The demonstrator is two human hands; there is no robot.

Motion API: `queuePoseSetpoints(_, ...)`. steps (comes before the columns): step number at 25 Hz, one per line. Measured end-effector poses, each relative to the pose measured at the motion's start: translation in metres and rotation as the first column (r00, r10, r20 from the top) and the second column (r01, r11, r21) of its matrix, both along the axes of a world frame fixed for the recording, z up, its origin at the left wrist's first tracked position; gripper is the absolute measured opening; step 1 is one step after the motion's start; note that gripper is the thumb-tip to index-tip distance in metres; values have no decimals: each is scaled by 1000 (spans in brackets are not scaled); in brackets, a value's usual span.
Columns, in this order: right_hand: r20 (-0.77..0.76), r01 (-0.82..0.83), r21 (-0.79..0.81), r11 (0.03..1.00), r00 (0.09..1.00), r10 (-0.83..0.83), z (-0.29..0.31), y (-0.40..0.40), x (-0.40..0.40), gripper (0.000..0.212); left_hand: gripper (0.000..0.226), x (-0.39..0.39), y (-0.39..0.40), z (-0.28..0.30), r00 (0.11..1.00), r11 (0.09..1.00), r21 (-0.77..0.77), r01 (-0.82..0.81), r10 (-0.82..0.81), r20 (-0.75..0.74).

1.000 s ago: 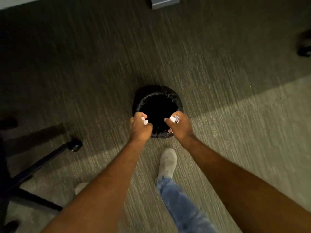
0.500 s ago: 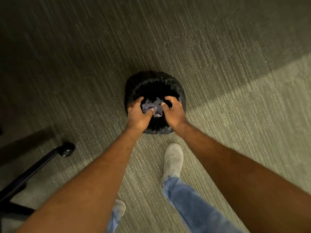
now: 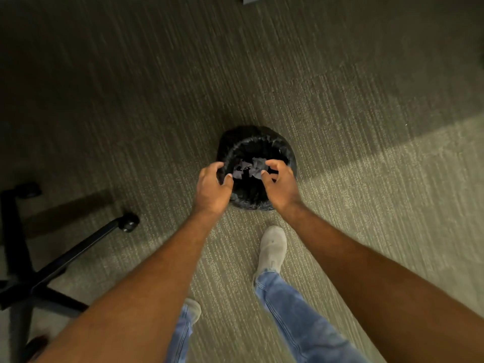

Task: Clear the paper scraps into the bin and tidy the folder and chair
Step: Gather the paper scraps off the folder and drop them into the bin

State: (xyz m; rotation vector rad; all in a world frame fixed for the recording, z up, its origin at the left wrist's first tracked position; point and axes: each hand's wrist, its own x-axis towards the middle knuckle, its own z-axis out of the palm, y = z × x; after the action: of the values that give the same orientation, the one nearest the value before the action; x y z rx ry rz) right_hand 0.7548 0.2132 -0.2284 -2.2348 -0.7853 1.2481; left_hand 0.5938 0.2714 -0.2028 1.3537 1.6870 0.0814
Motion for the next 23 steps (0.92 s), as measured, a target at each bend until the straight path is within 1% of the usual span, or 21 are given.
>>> queuePoseSetpoints(5, 46, -156, 72, 985, 987, 153, 67, 14, -51, 34, 42, -60, 2, 56, 996, 996, 28, -88, 87, 21)
queuePoseSetpoints(13, 62, -331, 175, 927, 944, 325, 157, 48, -181, 32, 40, -197, -9, 147, 961, 955, 111, -277, 275, 29)
queuePoseSetpoints(19, 58, -476, 212, 854, 878, 475, 200, 58, -299, 32, 40, -321, -37, 196, 896, 881, 168, -443, 442, 44)
queuePoseSetpoints(23, 34, -552, 232, 801, 828, 560, 216, 53, -383, 32, 39, -401, -64, 221, 827, 804, 198, -560, 557, 74)
